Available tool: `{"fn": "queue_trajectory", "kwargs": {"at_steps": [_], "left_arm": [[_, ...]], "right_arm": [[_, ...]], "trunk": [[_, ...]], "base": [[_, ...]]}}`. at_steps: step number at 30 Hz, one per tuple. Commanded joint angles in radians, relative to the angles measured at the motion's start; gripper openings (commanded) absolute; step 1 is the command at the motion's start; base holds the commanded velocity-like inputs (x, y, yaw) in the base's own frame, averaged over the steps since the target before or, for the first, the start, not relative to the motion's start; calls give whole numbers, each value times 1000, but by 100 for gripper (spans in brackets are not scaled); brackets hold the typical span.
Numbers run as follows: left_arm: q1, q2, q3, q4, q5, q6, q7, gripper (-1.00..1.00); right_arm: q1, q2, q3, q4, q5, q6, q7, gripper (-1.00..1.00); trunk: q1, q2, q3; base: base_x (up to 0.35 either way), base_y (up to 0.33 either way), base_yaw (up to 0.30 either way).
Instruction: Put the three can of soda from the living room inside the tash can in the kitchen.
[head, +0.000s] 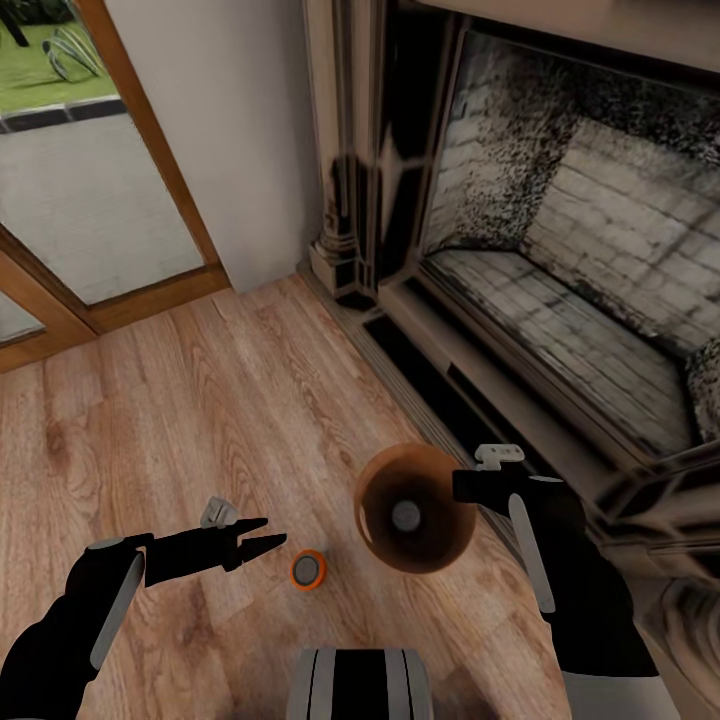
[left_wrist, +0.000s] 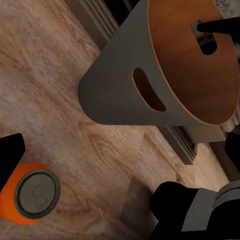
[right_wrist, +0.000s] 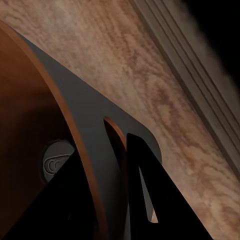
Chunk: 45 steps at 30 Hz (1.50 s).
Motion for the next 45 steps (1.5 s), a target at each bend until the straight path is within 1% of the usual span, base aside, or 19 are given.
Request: {"fn": "queue_trajectory", "kwargs": {"at_steps": [1, 10, 14, 15, 16, 19, 23, 26, 31, 35, 37, 39, 40, 41, 42, 43, 44, 45], "left_arm": [[0, 0, 0, 0, 0, 0, 0, 100], [0, 0, 0, 0, 0, 0, 4, 100], [-23, -22, -23, 23, -23, -22, 26, 100], [-17, -28, -17, 28, -28, -26, 32, 100], [-11, -23, -11, 34, -22, -20, 37, 100], [4, -8, -4, 16, -6, -3, 20, 100], [7, -4, -2, -6, 17, 1, -2, 100], [8, -5, -2, -14, 17, 3, -19, 100], [8, -5, -2, -14, 12, 4, -23, 100], [8, -6, -4, -10, 11, 5, -13, 100], [8, -11, -11, -1, 6, 7, -2, 100], [8, -22, -22, 10, -6, 12, 9, 100], [8, -75, -79, 31, -46, 18, 230, 100], [8, -110, -103, 42, -76, 30, 329, 100], [8, -143, -119, 51, -106, 49, 416, 100], [8, -183, -134, 60, -147, 86, 513, 100], [8, -193, -137, 62, -158, 99, 534, 100], [8, -208, -141, 65, -179, 120, 568, 100]], "right_arm": [[0, 0, 0, 0, -20, 0, 1, -100], [0, 1, 10, -1, -20, 0, 1, -100], [0, 3, 8, -1, 11, 0, -1, -100], [0, 4, 7, -2, 23, 0, 0, -100], [0, 3, 7, -2, 35, 0, 0, -100], [0, 1, 7, -2, 70, 0, 2, -100], [0, 0, 7, -3, 117, 0, 4, -100], [0, -1, 6, -3, 143, 0, 5, -100], [0, -2, 6, -3, 174, 0, 6, -100], [0, -2, 6, -3, 190, 0, 6, -100], [0, -2, 6, -3, 197, 0, 6, -100], [0, -2, 6, -3, 202, 0, 6, -100], [0, -2, 6, -3, -6, 0, 6, -100], [0, -2, 6, -3, -6, 0, 6, -100], [0, -2, 5, -3, -6, 0, 6, -100], [0, -2, 5, -3, -6, 0, 6, -100], [0, -2, 5, -3, -6, 0, 6, -100], [0, -2, 5, -3, -6, 0, 6, -100]], "trunk": [[0, 0, 0], [0, 0, 0], [0, 0, 0], [0, 0, 0], [0, 0, 0], [0, 0, 0], [0, 0, 0], [0, 0, 0], [0, 0, 0], [0, 0, 0], [0, 0, 0], [0, 0, 0], [0, 0, 0], [0, 0, 0], [0, 0, 0], [0, 0, 0], [0, 0, 0], [0, 0, 0]], "base": [[0, 0, 0], [0, 0, 0], [0, 0, 0], [0, 0, 0], [0, 0, 0], [0, 0, 0], [0, 0, 0], [0, 0, 0], [0, 0, 0], [0, 0, 0], [0, 0, 0], [0, 0, 0], [0, 0, 0], [0, 0, 0], [0, 0, 0], [0, 0, 0], [0, 0, 0], [0, 0, 0]]}}
